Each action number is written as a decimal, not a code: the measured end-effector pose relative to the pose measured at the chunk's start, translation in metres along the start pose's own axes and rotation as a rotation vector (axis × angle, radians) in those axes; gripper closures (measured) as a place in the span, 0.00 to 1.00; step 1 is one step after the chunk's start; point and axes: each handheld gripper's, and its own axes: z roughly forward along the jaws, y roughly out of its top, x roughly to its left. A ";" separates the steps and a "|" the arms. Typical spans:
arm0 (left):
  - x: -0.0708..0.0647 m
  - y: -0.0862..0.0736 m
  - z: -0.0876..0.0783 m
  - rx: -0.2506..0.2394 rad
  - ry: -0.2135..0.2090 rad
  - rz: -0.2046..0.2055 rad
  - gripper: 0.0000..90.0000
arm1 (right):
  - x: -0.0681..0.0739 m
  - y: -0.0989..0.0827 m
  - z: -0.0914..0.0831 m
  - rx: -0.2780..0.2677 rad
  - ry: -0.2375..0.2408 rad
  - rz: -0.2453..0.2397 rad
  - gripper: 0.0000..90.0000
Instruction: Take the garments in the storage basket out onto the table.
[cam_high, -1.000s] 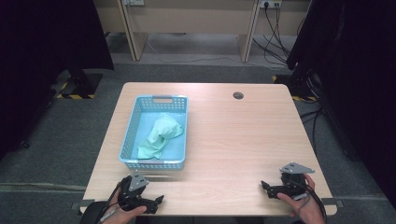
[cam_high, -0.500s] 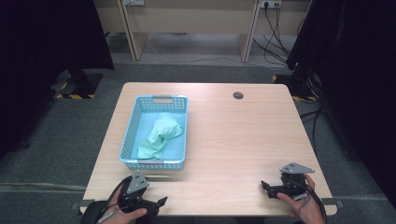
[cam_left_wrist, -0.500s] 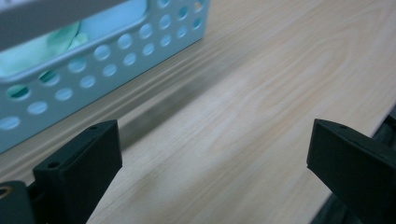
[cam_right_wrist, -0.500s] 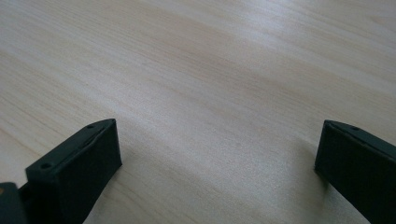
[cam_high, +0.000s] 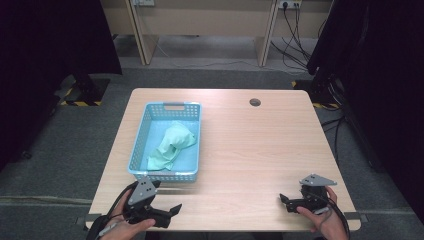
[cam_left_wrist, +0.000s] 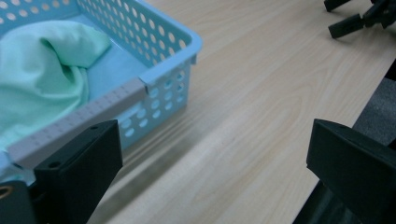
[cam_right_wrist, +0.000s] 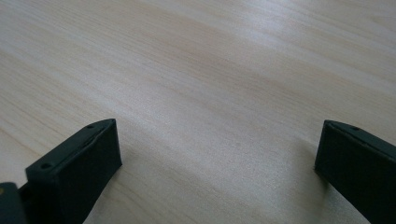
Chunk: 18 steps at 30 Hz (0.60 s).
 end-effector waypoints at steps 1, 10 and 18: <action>0.003 0.003 0.000 -0.005 0.002 -0.007 0.03 | 0.000 0.000 0.000 0.000 0.000 0.000 0.00; 0.028 0.027 0.009 -0.033 0.017 -0.068 0.03 | 0.000 0.000 0.000 -0.001 0.000 0.000 0.00; 0.043 0.034 0.014 -0.030 0.039 -0.095 0.03 | 0.000 0.000 0.000 0.000 0.000 -0.003 0.00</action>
